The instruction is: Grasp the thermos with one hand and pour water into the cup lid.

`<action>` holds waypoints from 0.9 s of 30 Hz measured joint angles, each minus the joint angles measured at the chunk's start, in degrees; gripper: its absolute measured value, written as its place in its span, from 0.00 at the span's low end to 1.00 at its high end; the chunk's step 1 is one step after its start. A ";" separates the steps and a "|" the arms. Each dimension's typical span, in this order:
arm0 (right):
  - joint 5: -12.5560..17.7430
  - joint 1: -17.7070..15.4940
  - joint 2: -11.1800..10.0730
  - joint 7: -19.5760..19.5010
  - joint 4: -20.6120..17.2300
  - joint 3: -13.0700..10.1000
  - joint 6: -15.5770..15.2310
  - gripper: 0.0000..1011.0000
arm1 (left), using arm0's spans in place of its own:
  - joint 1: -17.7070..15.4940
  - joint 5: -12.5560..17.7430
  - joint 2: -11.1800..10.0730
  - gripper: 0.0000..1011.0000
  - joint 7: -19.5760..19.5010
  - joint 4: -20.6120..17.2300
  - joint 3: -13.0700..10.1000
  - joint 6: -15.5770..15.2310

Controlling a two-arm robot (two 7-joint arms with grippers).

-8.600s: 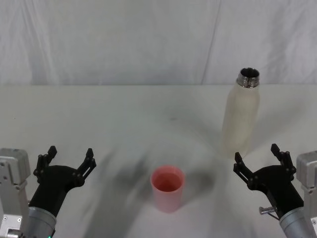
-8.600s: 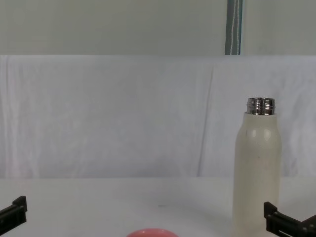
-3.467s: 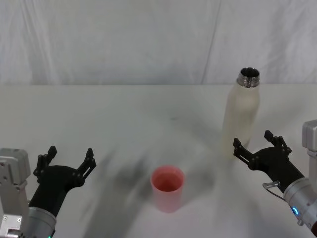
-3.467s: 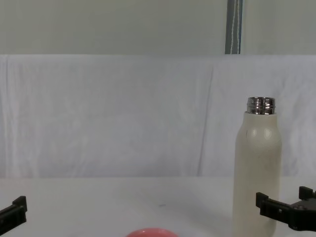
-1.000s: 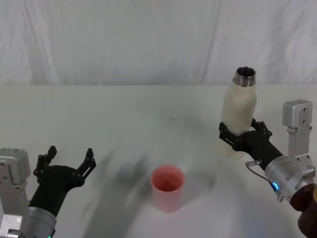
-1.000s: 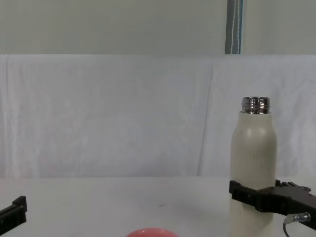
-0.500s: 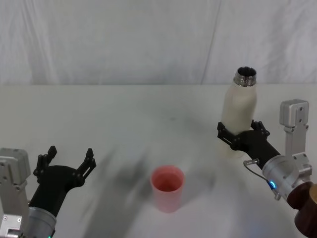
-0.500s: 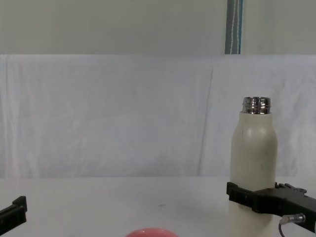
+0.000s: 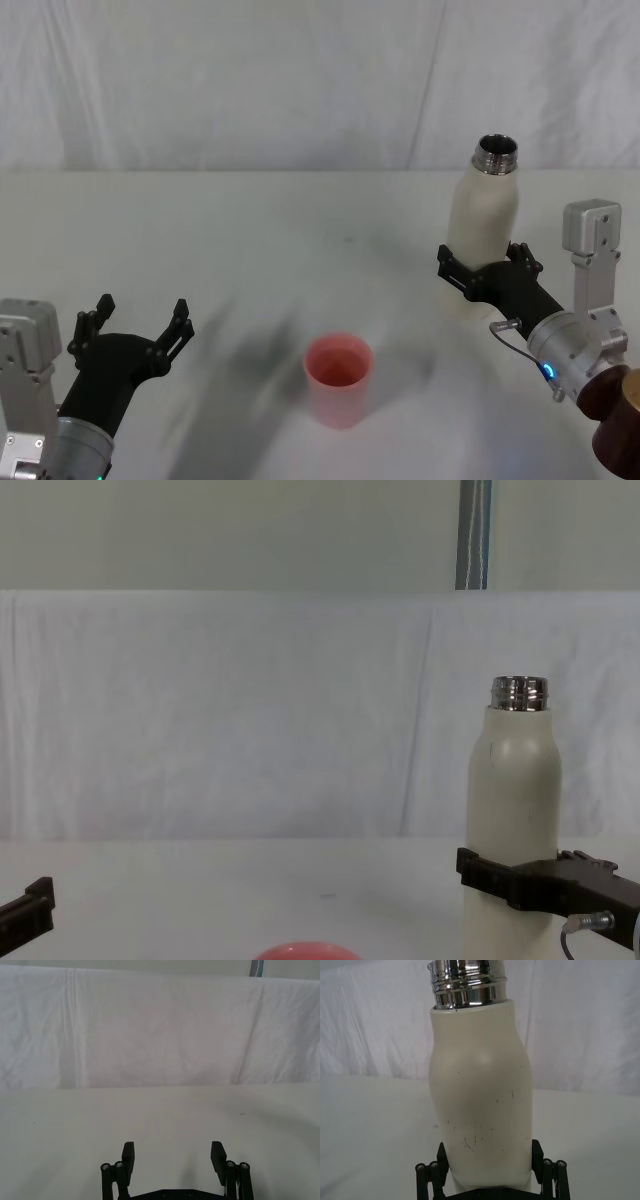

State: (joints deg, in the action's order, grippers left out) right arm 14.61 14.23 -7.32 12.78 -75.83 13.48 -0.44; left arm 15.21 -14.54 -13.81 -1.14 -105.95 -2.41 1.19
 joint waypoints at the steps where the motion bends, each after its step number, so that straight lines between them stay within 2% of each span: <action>1: -0.01 -0.01 -0.01 0.00 -0.02 -0.01 -0.02 0.99 | 0.00 0.00 0.00 0.99 0.00 0.00 0.00 0.00; 8: -0.04 -0.05 -0.04 -0.01 -0.11 -0.05 -0.09 0.96 | 0.00 0.00 0.00 0.99 0.00 0.00 0.00 0.00; 27: -0.03 -0.10 -0.09 -0.03 -0.23 -0.06 -0.21 0.95 | 0.00 0.00 0.00 0.99 0.00 0.00 0.00 0.00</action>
State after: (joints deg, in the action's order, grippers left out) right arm 14.57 14.14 -7.41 12.75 -76.06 13.43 -0.66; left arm 15.21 -14.54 -13.81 -1.14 -105.95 -2.42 1.19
